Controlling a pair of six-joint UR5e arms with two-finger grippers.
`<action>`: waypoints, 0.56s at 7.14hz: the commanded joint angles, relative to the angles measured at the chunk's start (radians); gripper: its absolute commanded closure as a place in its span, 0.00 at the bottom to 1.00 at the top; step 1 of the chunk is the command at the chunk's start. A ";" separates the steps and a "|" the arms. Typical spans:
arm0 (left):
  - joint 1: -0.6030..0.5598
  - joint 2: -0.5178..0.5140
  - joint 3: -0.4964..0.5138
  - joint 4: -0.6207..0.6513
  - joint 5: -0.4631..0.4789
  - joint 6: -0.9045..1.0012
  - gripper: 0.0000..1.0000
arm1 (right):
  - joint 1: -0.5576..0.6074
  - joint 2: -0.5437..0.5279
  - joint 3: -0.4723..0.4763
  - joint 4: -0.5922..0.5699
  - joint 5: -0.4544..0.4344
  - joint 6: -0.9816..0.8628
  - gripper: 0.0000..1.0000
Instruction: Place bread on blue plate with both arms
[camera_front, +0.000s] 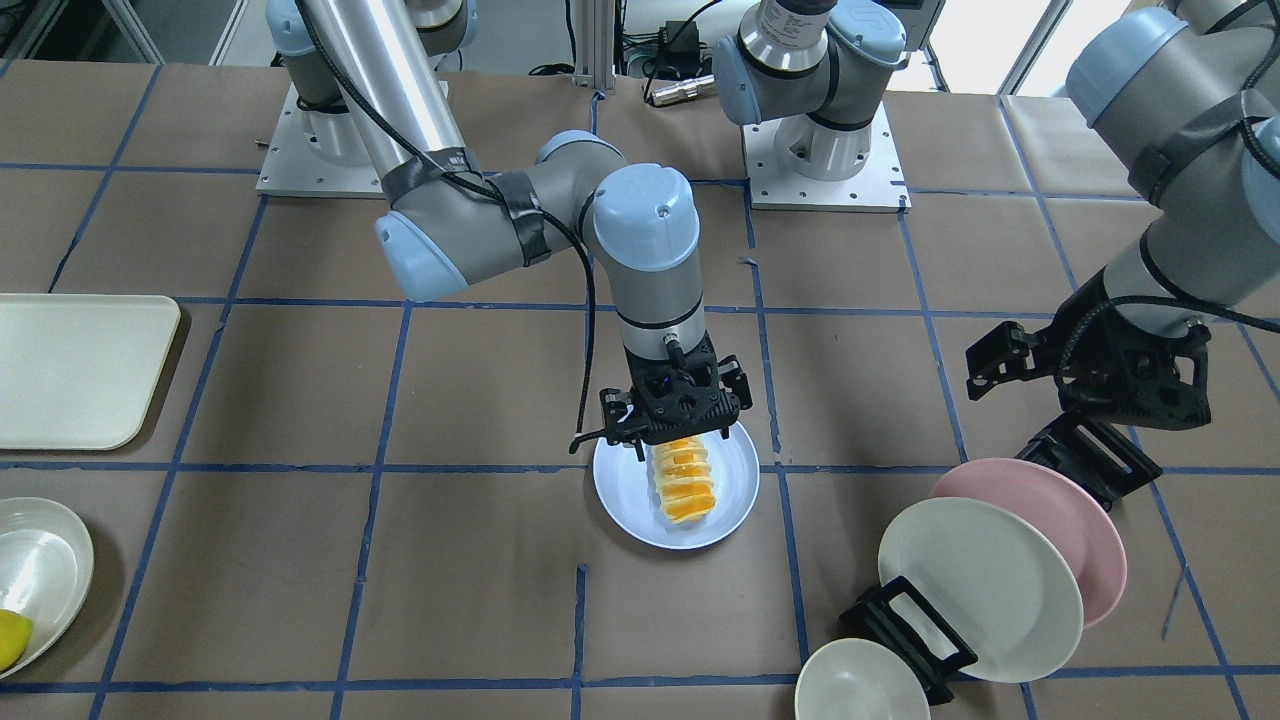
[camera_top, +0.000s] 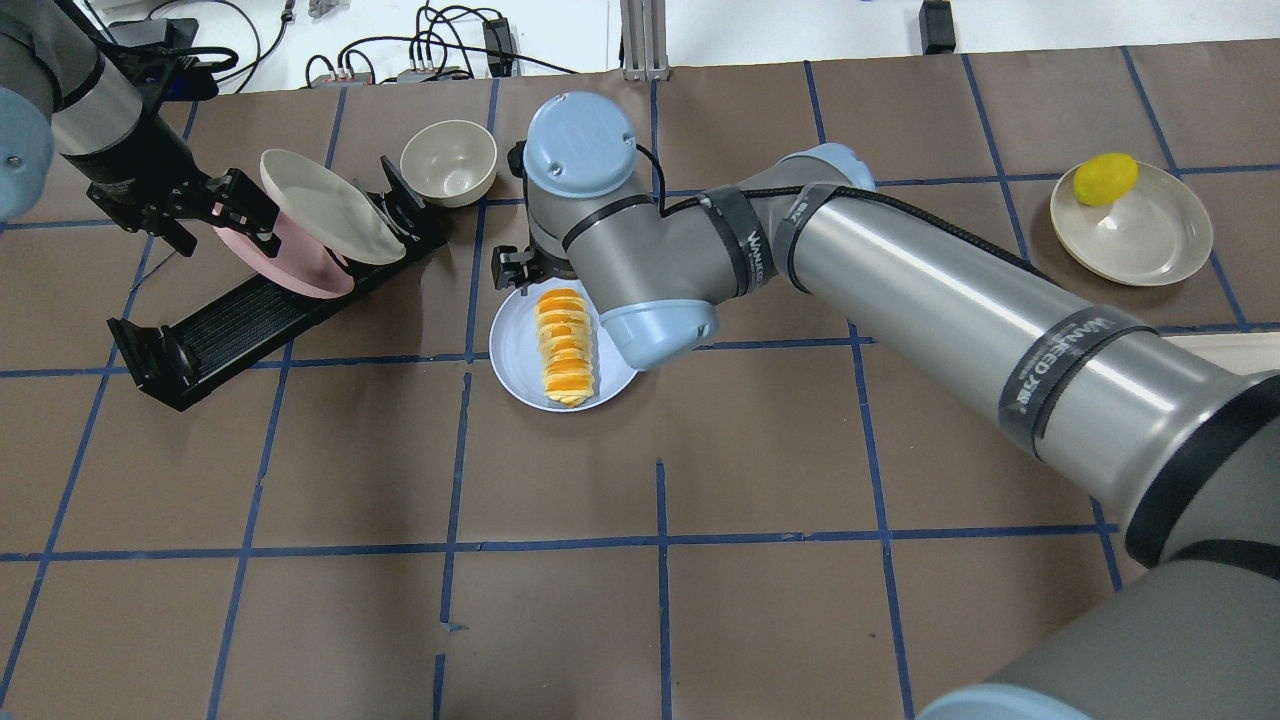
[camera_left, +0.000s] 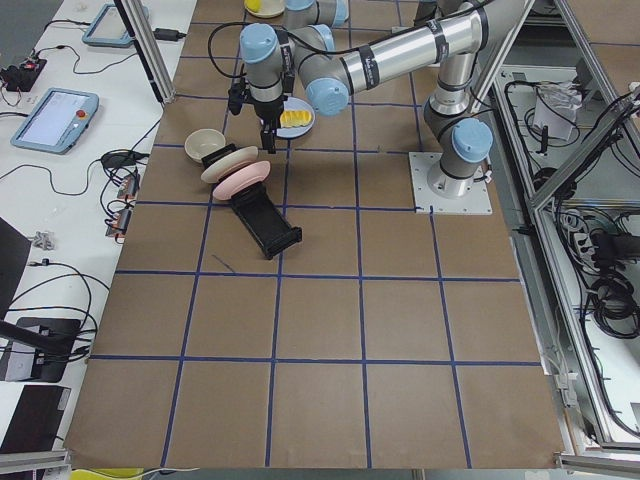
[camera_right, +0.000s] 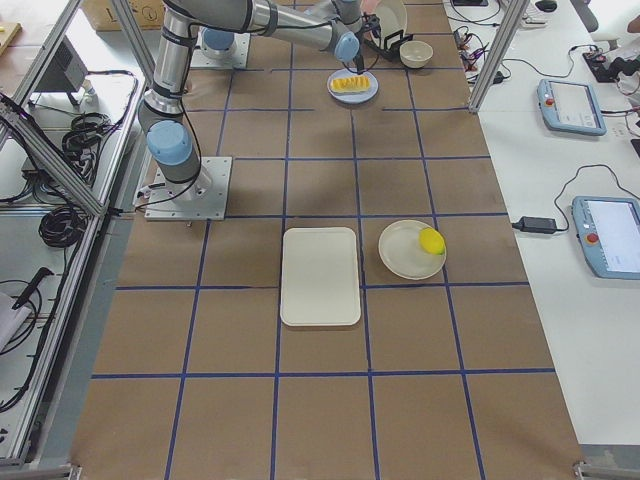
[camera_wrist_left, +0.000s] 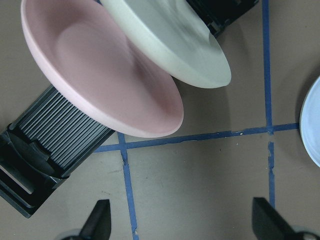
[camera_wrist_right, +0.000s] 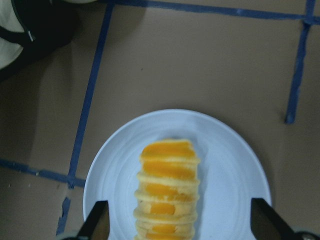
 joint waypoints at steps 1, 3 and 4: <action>0.000 0.001 0.000 0.002 -0.003 0.000 0.00 | -0.125 -0.075 -0.007 0.025 0.001 -0.006 0.00; -0.003 -0.001 0.000 0.002 -0.001 -0.005 0.00 | -0.222 -0.132 0.006 0.086 -0.001 -0.021 0.00; -0.005 0.020 0.001 0.003 -0.003 -0.005 0.00 | -0.289 -0.162 0.022 0.155 0.006 -0.078 0.01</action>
